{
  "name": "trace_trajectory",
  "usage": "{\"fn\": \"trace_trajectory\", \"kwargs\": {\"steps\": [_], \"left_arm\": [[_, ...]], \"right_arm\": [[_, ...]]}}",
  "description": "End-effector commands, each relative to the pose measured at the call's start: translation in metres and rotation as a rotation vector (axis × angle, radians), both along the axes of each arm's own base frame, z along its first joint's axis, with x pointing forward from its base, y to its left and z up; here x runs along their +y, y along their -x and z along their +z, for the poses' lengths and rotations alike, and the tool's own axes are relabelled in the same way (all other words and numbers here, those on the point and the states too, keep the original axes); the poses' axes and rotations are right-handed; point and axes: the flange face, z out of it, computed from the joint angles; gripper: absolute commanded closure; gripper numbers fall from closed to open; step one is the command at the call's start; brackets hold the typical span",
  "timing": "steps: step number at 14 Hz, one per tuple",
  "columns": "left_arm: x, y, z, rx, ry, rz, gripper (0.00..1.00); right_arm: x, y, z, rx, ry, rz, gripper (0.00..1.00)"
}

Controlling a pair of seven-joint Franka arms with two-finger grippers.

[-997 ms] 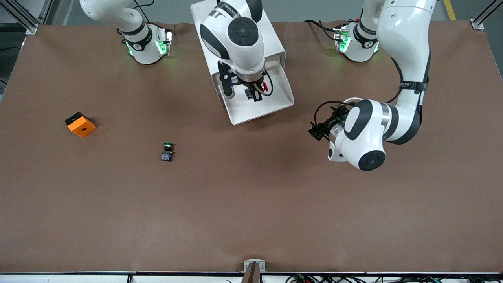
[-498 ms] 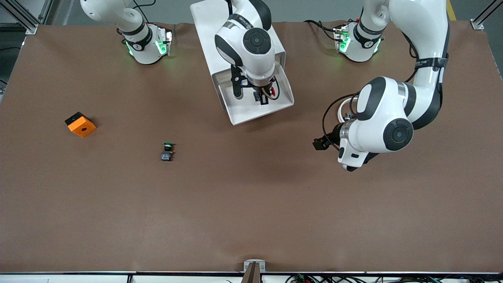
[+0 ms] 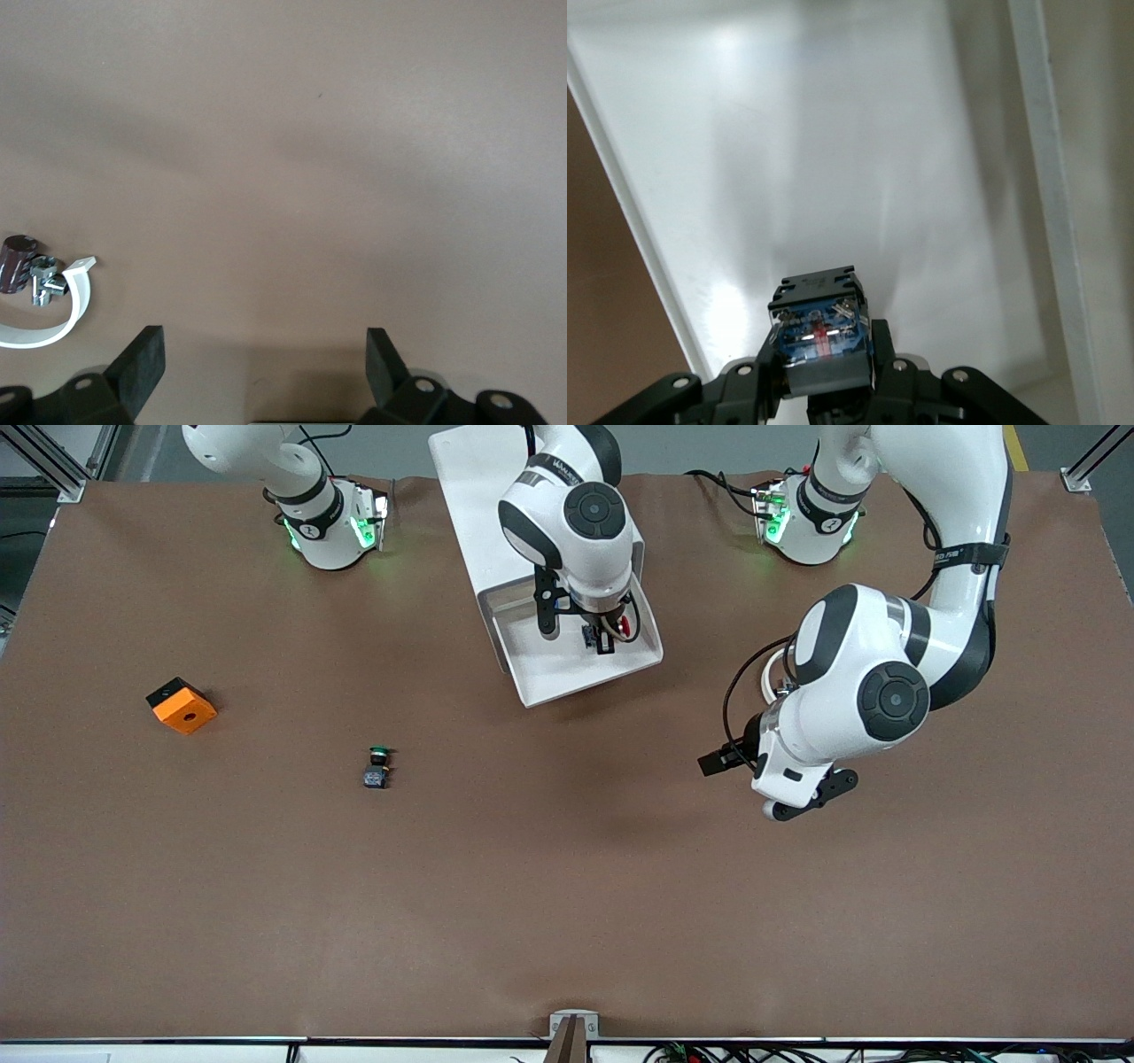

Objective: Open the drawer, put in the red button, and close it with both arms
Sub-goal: 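Lower the red button into the drawer while the left gripper withdraws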

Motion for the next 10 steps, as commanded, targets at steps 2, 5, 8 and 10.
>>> {"fn": "trace_trajectory", "kwargs": {"steps": [2,5,8,10], "left_arm": [[-0.012,0.002,0.004,-0.043,-0.007,-0.041,0.00],[-0.019,-0.003,-0.003,-0.093,-0.026,-0.056,0.00],[-0.019,-0.004,-0.009,-0.086,-0.031,-0.056,0.00],[-0.018,-0.004,-0.009,-0.086,-0.031,-0.055,0.00]], "right_arm": [[0.011,-0.004,-0.011,-0.021,0.008,-0.041,1.00],[0.010,-0.013,-0.007,-0.028,-0.010,-0.060,1.00],[0.011,-0.021,-0.005,-0.033,-0.015,-0.093,0.72],[0.009,-0.024,-0.005,-0.035,-0.013,-0.088,0.00]]}}
